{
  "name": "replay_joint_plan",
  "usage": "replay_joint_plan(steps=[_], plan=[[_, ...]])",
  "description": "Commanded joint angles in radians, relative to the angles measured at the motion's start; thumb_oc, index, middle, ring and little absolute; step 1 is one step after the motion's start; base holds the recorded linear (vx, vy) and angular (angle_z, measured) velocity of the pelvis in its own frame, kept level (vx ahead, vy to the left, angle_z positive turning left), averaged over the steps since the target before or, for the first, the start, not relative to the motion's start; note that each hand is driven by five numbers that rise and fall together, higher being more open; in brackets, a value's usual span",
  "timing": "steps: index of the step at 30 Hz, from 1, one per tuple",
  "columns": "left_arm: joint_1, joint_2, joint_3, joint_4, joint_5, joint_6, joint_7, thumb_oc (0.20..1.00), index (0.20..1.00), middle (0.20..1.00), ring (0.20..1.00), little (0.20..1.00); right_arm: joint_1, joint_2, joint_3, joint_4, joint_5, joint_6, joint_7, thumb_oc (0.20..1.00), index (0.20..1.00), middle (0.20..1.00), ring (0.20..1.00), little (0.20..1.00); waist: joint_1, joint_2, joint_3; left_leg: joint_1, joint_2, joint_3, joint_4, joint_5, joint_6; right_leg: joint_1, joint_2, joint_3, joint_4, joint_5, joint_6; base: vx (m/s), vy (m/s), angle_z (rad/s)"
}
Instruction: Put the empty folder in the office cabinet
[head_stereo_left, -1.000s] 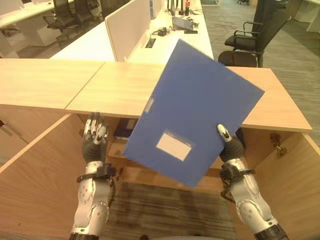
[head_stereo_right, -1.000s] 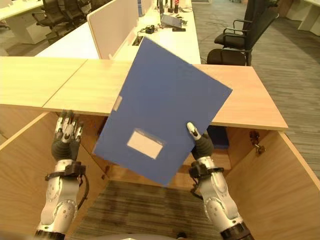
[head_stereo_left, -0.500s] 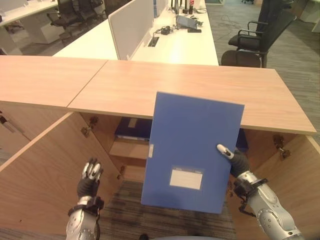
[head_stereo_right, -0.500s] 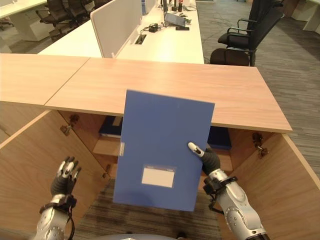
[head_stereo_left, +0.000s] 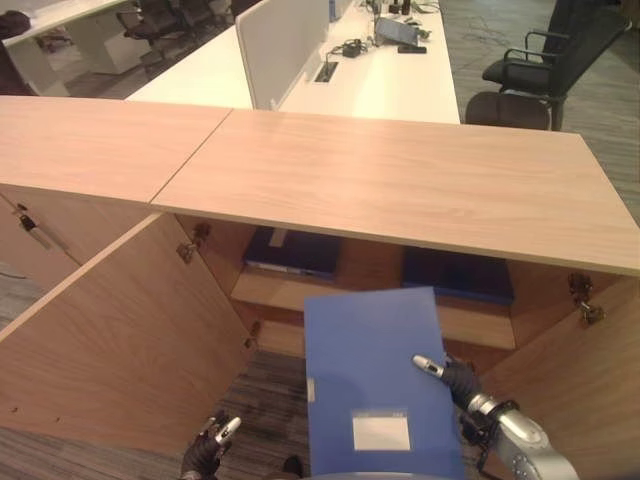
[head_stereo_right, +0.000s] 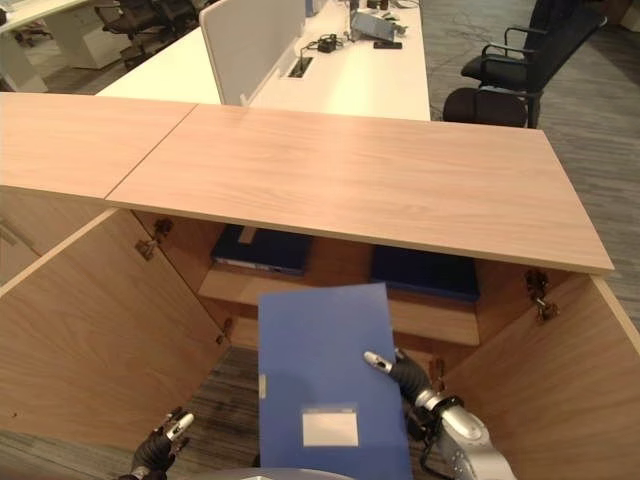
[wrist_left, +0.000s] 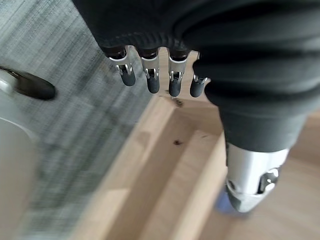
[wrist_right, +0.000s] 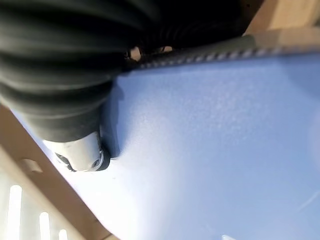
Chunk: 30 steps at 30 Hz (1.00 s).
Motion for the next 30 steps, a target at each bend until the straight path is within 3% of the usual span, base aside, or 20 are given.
replay_joint_plan(steps=[1,10,15,22,25,30], plan=[[-0.086,0.067,-0.007,0.032,0.071,-0.044,0.006,1.0,1.0,1.0,1.0,1.0,-0.055,0.06,0.046,0.006,0.006,-0.048,-0.026,0.2,0.2,0.2,0.2,0.2,0.021,-0.036,0.029,0.004,-0.012,-0.017,0.004,-0.034,-0.001,-0.003,-0.01,0.05,0.07,-0.083,0.044,-0.02,-0.021,0.09],[-0.153,0.068,-0.076,0.073,0.067,-0.057,0.052,1.0,1.0,1.0,1.0,1.0,-0.218,0.149,-0.025,0.226,0.247,-0.1,-0.135,0.2,0.2,0.2,0.2,0.2,0.041,-0.012,0.082,-0.045,-0.018,-0.048,0.004,-0.014,-0.002,-0.038,-0.013,0.024,0.08,-0.084,0.041,-0.04,-0.023,0.18],[-0.163,0.074,-0.117,0.062,0.055,-0.066,0.068,1.0,1.0,1.0,1.0,1.0,-0.375,0.175,-0.191,0.313,0.435,-0.205,-0.224,0.2,0.2,0.2,0.2,0.2,0.063,0.023,0.116,-0.084,-0.025,-0.064,0.009,-0.006,0.0,-0.074,-0.017,0.013,0.097,-0.09,0.041,-0.03,-0.012,0.11],[-0.147,0.091,-0.181,0.014,0.047,-0.068,0.067,1.0,1.0,1.0,1.0,1.0,-0.587,0.127,-0.32,0.418,0.541,-0.314,-0.323,0.2,0.2,0.2,0.2,0.2,0.09,0.07,0.139,-0.122,-0.03,-0.065,0.013,0.002,0.002,-0.13,-0.024,0.02,0.12,-0.095,0.043,-0.02,0.017,0.04],[-0.151,0.101,-0.234,-0.002,0.042,-0.066,0.073,1.0,1.0,1.0,1.0,1.0,-0.759,0.043,-0.414,0.51,0.621,-0.384,-0.403,0.2,0.2,0.2,0.2,0.2,0.105,0.111,0.156,-0.151,-0.035,-0.065,0.018,0.004,0.006,-0.177,-0.031,0.027,0.159,-0.109,0.043,-0.02,0.034,-0.01],[-0.171,0.106,-0.297,-0.035,0.026,-0.068,0.081,1.0,1.0,1.0,1.0,1.0,-0.921,-0.034,-0.472,0.588,0.709,-0.444,-0.468,0.2,0.2,0.2,0.2,0.2,0.118,0.151,0.184,-0.193,-0.034,-0.069,0.042,0.003,0.011,-0.249,-0.053,0.029,0.245,-0.132,0.043,-0.03,0.039,-0.01]])
